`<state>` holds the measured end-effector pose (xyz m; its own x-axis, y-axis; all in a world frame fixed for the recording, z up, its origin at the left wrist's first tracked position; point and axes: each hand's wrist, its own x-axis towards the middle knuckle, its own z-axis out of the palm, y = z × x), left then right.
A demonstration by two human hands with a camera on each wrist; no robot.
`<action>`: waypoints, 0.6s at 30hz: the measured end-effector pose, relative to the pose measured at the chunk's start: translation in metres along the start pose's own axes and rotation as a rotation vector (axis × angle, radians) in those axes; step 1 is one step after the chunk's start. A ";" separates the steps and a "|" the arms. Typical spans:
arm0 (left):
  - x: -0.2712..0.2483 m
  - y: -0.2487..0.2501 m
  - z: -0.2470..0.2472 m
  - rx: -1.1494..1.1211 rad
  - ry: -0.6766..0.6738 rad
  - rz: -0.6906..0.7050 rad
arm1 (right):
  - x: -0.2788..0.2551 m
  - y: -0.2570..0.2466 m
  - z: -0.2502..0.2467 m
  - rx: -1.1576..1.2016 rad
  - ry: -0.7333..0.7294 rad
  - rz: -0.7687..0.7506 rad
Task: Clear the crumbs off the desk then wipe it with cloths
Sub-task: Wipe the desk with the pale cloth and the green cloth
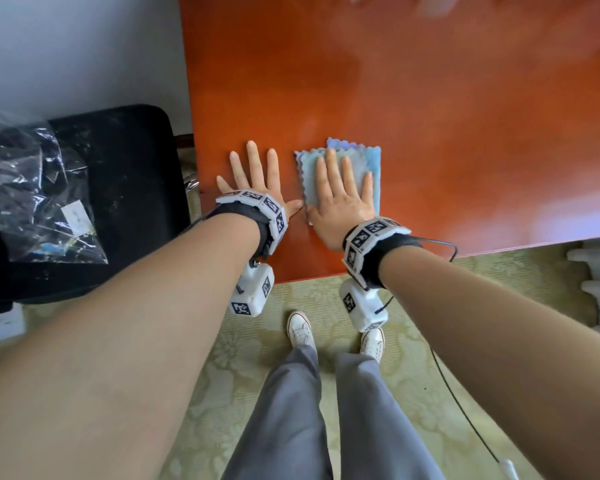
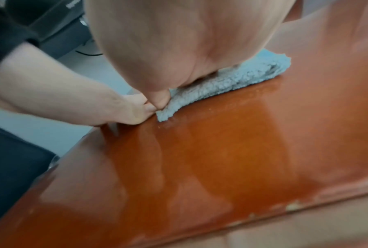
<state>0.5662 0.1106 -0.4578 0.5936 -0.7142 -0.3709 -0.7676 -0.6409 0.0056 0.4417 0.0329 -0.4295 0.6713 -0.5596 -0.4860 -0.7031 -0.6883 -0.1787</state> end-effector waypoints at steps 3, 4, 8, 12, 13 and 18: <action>0.002 0.000 -0.001 0.005 -0.020 -0.007 | 0.004 0.024 -0.008 -0.003 -0.029 -0.030; 0.003 -0.001 -0.001 0.009 -0.035 -0.008 | 0.005 0.038 -0.012 0.010 -0.036 -0.006; 0.004 -0.002 -0.002 0.004 -0.057 0.004 | -0.006 0.112 -0.027 0.094 -0.018 0.260; 0.004 -0.003 -0.001 -0.013 -0.068 0.011 | -0.016 0.151 -0.034 0.075 -0.056 0.373; 0.004 -0.004 -0.001 -0.019 -0.062 0.016 | -0.015 0.148 -0.033 0.077 -0.049 0.386; 0.002 -0.004 -0.002 -0.019 -0.059 0.016 | -0.002 0.107 -0.027 0.118 0.034 0.400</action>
<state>0.5707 0.1108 -0.4572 0.5659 -0.7067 -0.4247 -0.7716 -0.6354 0.0291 0.3718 -0.0520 -0.4246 0.3462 -0.7883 -0.5087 -0.9305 -0.3575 -0.0792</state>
